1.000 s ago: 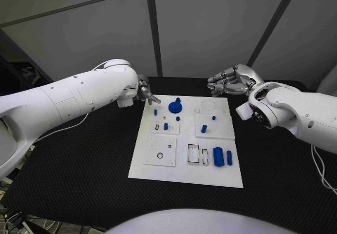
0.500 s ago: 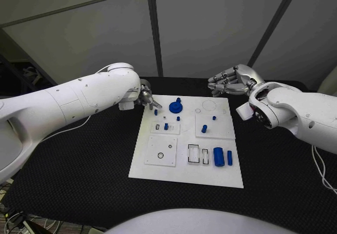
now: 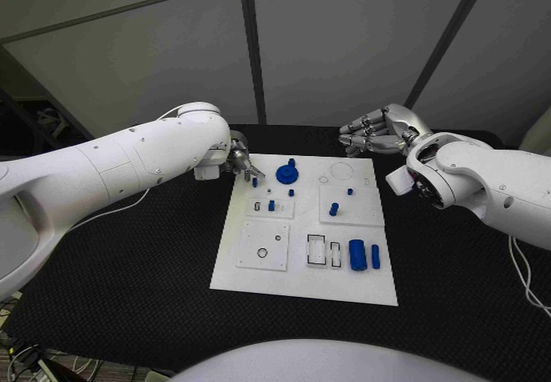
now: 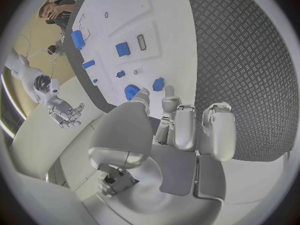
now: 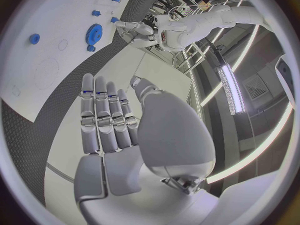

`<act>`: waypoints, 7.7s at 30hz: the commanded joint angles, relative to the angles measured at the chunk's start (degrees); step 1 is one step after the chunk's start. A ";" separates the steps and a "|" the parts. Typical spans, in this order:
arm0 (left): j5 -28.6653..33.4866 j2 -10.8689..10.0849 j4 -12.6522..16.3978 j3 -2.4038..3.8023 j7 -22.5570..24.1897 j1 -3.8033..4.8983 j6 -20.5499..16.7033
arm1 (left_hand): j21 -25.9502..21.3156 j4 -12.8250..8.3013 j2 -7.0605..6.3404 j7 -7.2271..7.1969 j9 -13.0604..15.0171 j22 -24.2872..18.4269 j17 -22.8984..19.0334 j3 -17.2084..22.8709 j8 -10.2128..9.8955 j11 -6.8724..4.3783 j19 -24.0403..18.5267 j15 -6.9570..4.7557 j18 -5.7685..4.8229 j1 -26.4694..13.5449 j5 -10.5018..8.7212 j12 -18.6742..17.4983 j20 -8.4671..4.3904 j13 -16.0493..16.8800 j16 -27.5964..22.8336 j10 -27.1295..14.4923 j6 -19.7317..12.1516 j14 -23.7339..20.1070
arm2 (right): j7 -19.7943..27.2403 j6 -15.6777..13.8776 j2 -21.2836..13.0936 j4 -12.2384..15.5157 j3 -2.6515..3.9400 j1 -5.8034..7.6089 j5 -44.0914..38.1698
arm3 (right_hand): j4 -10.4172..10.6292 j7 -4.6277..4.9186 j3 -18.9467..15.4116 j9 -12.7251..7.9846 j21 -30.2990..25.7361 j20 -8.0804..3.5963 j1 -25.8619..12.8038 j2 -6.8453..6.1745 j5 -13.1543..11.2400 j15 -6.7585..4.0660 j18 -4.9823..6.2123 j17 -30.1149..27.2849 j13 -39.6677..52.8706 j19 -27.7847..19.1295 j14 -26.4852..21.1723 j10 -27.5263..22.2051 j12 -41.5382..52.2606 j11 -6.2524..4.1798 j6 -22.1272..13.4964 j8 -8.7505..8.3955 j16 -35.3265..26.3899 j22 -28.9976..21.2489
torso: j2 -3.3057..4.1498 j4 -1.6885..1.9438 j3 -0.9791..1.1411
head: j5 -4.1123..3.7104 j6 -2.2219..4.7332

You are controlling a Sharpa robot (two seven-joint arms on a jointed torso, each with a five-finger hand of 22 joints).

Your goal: Assemble the parts on the task board

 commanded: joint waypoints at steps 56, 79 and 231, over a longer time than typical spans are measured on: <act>8.64 -3.26 4.27 0.01 2.47 -0.21 -3.47 | 0.49 -14.41 -2.03 -0.46 2.32 7.85 6.65 38.95 0.53 -0.67 1.80 -0.87 -1.20 1.59 1.74 -0.42 -0.56 -2.47 1.42 1.04 0.56 3.28 | 0.14 0.76 0.10 -0.11 0.03 0.11 0.18 | -0.06 -0.04 -0.30 -0.05 -0.39 0.08 -0.23 0.28 0.42 -0.01 0.19 -0.13 -0.08 0.40 -0.38 -0.46 0.11 -0.10 -0.37 -0.08 -0.20 -0.23 | -0.16 0.18 0.02 | 0.15 -0.43; 7.96 -12.51 21.21 -2.09 1.12 -1.01 -10.97 | 1.17 -17.77 -6.00 -1.49 5.10 8.71 7.18 43.39 3.71 -1.62 2.38 -1.67 -1.41 -3.00 11.15 0.84 -1.28 -1.34 2.12 4.02 1.67 3.60 | 0.09 1.10 0.32 -0.68 0.02 0.11 0.18 | -0.03 -0.03 -0.33 -0.03 -0.50 0.09 -0.27 0.36 0.48 -0.01 0.20 -0.18 -0.09 0.49 -0.36 -0.44 0.15 -0.09 -0.38 -0.05 -0.18 -0.34 | -0.14 0.10 0.01 | 0.77 -0.32; 4.65 -10.52 20.45 -2.37 24.18 -2.76 -32.18 | -51.77 -6.50 -5.16 3.86 -5.36 -25.78 -23.27 8.64 -5.78 4.70 -24.49 4.11 6.79 9.12 10.71 -24.55 4.14 -24.21 -37.30 -20.66 -7.23 -20.06 | 0.36 1.21 0.28 -1.22 0.00 0.04 0.19 | 0.09 0.07 -0.70 -0.04 -1.22 0.18 -0.56 0.41 0.60 0.11 0.18 -0.46 -0.20 0.82 -0.53 -0.75 0.12 0.03 -0.66 -0.06 -0.21 -0.96 | -0.04 0.04 0.10 | -0.81 -0.05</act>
